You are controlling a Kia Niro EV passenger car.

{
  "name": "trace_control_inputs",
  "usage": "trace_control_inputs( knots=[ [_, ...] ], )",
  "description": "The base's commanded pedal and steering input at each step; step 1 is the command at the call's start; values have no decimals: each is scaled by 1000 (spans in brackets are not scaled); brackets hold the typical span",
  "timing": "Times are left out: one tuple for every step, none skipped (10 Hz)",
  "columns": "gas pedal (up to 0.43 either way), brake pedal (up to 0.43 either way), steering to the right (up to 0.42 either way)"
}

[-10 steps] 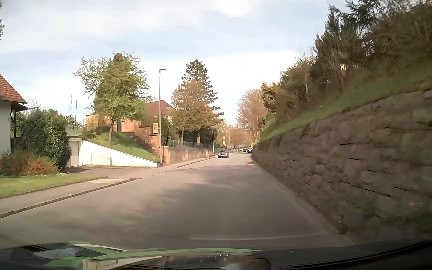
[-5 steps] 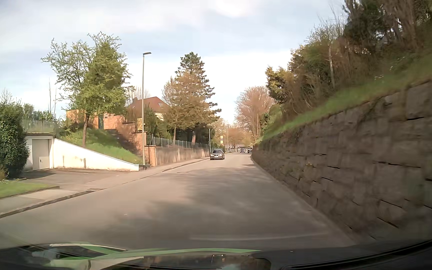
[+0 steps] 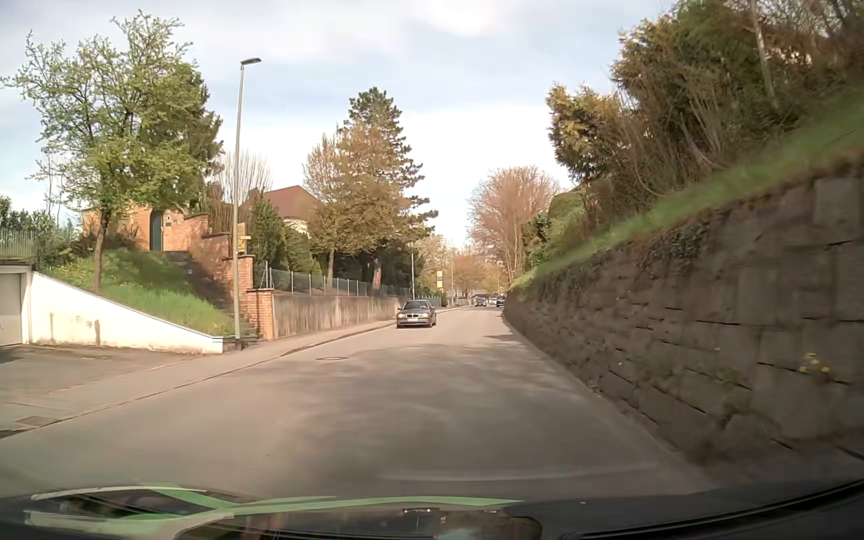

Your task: Follow the waypoints while adhering to traffic rules and regulations

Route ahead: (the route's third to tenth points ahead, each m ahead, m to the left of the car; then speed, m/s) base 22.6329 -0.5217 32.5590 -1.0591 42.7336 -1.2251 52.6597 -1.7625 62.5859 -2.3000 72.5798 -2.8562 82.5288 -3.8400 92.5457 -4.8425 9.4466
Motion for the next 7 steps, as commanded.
trace_control_inputs(
  knots=[
    [47,0,5],
    [47,0,5],
    [47,0,4],
    [47,0,4],
    [47,0,3],
    [47,0,2],
    [47,0,1]
  ],
)
